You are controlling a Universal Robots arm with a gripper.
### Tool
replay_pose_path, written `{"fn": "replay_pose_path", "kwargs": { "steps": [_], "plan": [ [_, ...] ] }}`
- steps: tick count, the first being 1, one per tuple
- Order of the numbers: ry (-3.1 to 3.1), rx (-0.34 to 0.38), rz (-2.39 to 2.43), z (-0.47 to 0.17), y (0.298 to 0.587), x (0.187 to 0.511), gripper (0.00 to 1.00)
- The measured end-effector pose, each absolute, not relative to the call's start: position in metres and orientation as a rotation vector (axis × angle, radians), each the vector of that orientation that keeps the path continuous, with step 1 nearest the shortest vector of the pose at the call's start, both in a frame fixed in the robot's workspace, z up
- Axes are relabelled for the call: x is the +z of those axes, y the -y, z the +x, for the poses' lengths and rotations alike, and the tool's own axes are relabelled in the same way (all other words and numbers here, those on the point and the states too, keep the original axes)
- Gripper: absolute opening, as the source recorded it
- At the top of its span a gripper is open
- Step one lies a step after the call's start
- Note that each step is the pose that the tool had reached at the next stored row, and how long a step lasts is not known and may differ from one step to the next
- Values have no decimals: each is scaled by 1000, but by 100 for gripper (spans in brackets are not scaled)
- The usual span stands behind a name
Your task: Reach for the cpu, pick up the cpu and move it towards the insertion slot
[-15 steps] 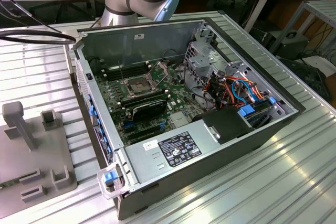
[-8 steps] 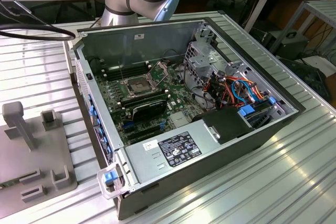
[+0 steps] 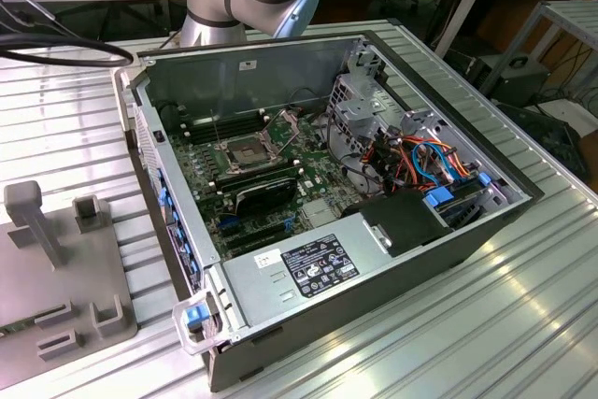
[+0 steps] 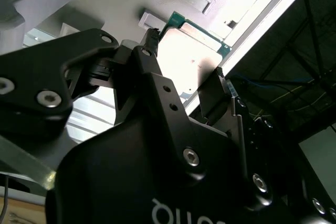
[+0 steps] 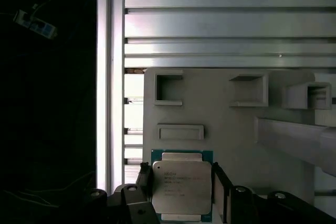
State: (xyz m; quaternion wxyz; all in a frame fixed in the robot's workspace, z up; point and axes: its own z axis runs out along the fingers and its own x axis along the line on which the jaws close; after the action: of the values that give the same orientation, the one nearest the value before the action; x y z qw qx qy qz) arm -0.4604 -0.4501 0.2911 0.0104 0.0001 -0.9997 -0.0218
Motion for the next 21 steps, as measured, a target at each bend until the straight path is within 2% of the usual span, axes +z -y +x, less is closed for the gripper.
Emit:
{"fn": "replay_pose_path", "kwargs": {
  "steps": [21],
  "plan": [
    [3120,-68,0,-460,450,297,55]
  ]
}}
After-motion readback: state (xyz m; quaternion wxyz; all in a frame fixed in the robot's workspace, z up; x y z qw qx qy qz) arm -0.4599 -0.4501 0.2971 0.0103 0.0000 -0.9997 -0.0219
